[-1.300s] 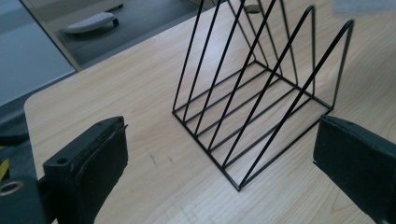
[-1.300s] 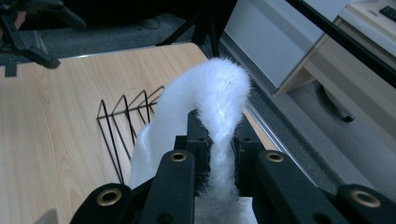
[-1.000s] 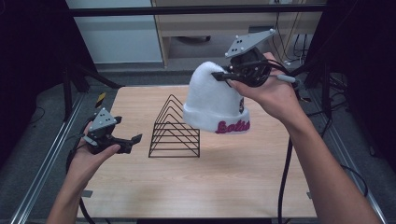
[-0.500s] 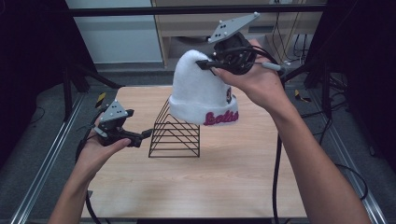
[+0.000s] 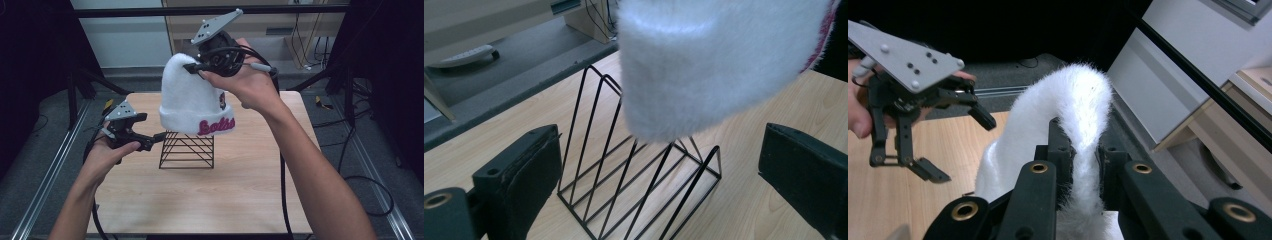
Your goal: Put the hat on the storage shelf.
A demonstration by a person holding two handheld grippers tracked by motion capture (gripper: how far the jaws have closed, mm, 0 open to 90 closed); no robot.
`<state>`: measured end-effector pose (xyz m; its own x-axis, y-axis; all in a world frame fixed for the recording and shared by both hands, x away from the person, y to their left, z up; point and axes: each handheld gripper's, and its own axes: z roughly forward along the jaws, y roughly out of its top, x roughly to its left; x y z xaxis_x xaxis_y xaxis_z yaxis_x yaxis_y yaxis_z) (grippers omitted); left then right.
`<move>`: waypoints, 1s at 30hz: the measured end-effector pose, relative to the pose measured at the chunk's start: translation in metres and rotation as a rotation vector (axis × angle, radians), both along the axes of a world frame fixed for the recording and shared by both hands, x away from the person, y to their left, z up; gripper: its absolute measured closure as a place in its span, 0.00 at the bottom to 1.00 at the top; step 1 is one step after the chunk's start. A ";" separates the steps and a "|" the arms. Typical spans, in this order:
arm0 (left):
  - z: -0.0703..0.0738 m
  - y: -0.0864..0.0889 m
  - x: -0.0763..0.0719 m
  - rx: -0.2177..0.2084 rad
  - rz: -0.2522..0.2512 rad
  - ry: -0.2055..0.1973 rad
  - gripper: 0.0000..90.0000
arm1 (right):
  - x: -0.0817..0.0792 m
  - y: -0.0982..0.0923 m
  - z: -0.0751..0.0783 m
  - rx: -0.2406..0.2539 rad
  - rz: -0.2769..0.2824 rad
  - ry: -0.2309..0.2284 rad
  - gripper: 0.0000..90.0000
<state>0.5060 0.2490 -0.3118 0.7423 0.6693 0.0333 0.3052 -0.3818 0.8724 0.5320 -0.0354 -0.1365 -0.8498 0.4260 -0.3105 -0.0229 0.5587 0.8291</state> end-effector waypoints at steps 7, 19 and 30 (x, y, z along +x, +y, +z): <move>-0.002 0.000 0.005 -0.004 -0.011 0.008 0.04 | 0.002 0.018 -0.001 -0.010 0.028 0.002 0.90; -0.003 0.004 0.019 -0.030 -0.029 0.040 0.04 | 0.003 0.039 -0.002 -0.005 0.073 0.005 0.90; -0.001 0.001 0.020 -0.005 -0.013 0.012 0.71 | 0.003 0.041 -0.004 -0.006 0.073 0.005 0.90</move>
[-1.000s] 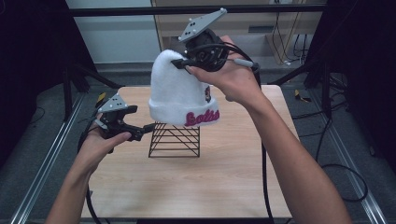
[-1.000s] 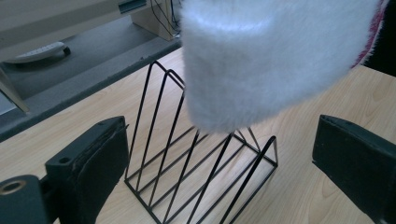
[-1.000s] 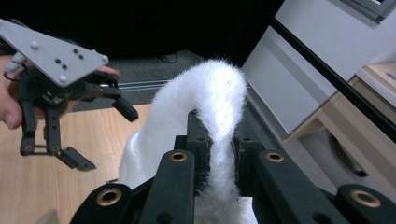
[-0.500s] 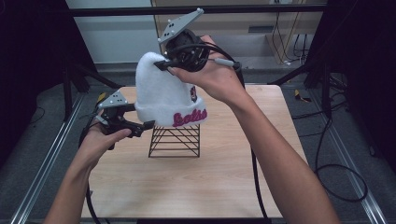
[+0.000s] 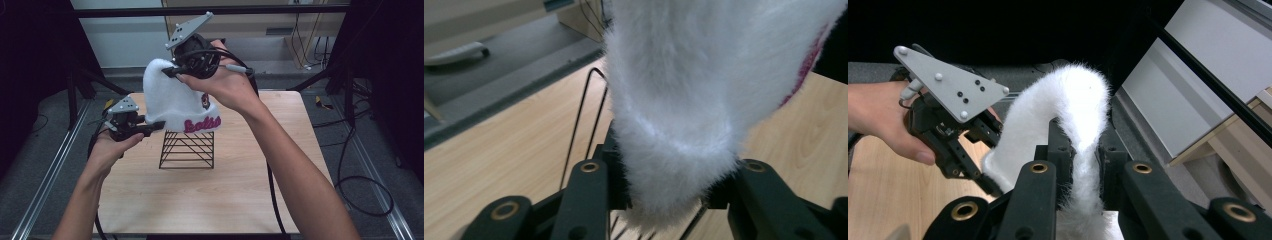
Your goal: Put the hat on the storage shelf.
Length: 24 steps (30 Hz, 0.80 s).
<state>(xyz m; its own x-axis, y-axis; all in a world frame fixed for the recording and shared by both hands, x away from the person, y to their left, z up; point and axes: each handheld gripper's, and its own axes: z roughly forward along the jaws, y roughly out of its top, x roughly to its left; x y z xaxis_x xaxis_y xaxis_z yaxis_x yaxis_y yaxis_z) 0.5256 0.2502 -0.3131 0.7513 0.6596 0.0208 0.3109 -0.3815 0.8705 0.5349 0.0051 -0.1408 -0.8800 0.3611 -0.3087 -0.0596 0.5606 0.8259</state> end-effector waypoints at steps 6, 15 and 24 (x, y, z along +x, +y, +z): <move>0.004 0.000 -0.006 0.014 0.030 -0.040 0.75 | -0.001 -0.007 -0.001 0.008 -0.011 0.000 0.90; 0.001 -0.003 -0.008 0.028 0.036 -0.032 0.74 | 0.006 -0.015 -0.010 0.009 -0.035 0.010 0.90; -0.002 -0.005 -0.002 0.028 0.070 -0.035 0.74 | 0.020 -0.024 -0.021 0.005 -0.066 0.033 0.90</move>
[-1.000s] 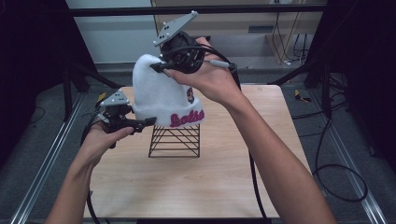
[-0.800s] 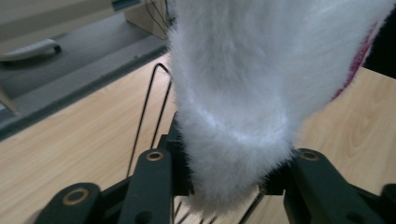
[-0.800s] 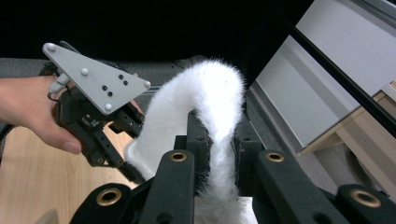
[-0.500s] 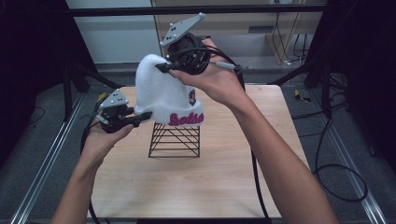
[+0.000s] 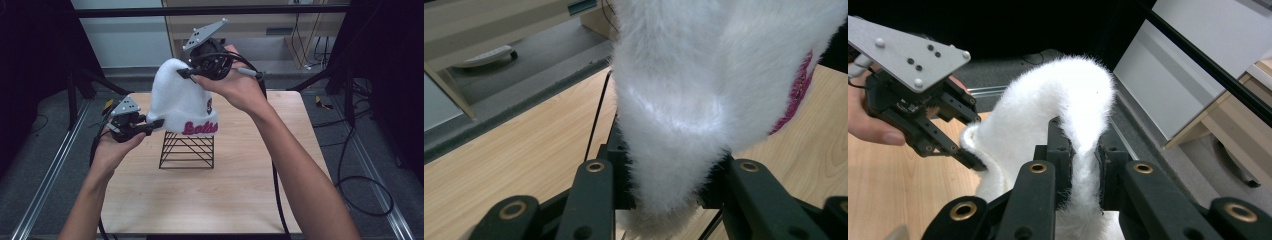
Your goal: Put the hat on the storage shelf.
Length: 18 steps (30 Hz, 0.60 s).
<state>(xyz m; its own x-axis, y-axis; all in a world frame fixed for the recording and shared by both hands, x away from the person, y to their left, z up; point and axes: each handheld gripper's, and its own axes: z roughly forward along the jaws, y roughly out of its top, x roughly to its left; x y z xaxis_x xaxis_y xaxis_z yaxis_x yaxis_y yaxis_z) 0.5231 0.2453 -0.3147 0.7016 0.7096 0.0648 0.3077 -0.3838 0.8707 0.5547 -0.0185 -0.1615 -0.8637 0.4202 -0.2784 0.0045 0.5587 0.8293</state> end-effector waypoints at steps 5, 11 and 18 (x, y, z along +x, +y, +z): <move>-0.004 -0.003 0.002 0.001 0.002 0.004 0.74 | 0.004 0.000 -0.005 -0.006 -0.006 0.009 0.90; -0.012 -0.004 0.001 0.003 0.010 0.004 0.74 | 0.006 -0.001 -0.014 -0.009 -0.009 0.023 0.90; -0.018 -0.003 0.000 0.005 0.016 0.006 0.74 | 0.006 -0.002 -0.022 -0.017 -0.007 0.033 0.89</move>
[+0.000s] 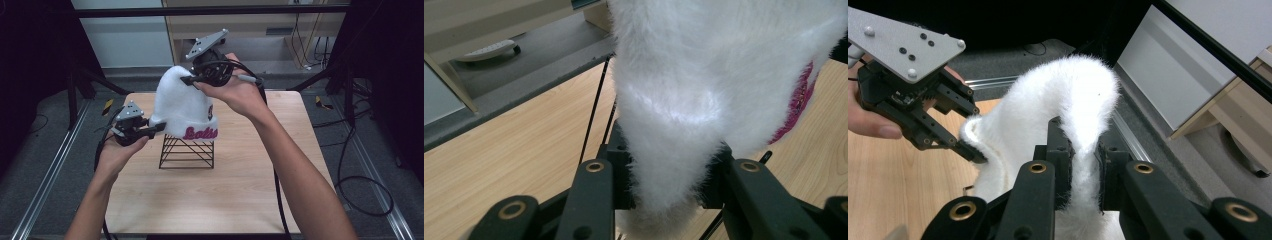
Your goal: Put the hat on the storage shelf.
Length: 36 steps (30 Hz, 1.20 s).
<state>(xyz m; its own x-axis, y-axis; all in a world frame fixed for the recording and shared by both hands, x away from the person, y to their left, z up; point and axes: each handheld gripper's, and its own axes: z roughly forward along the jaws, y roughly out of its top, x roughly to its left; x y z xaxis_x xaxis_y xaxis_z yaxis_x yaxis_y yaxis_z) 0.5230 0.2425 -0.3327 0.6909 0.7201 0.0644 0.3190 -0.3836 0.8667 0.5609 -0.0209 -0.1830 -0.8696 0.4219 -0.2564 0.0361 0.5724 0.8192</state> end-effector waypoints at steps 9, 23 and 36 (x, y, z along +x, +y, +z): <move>-0.010 0.000 0.001 0.005 0.009 0.011 0.74 | 0.001 0.001 -0.012 -0.018 0.000 0.012 0.89; -0.028 0.003 -0.003 0.006 0.023 0.010 0.73 | 0.001 0.002 -0.029 -0.029 0.007 0.034 0.89; -0.050 0.003 -0.005 0.037 0.026 0.027 0.72 | -0.010 0.008 -0.049 -0.057 0.032 0.043 0.89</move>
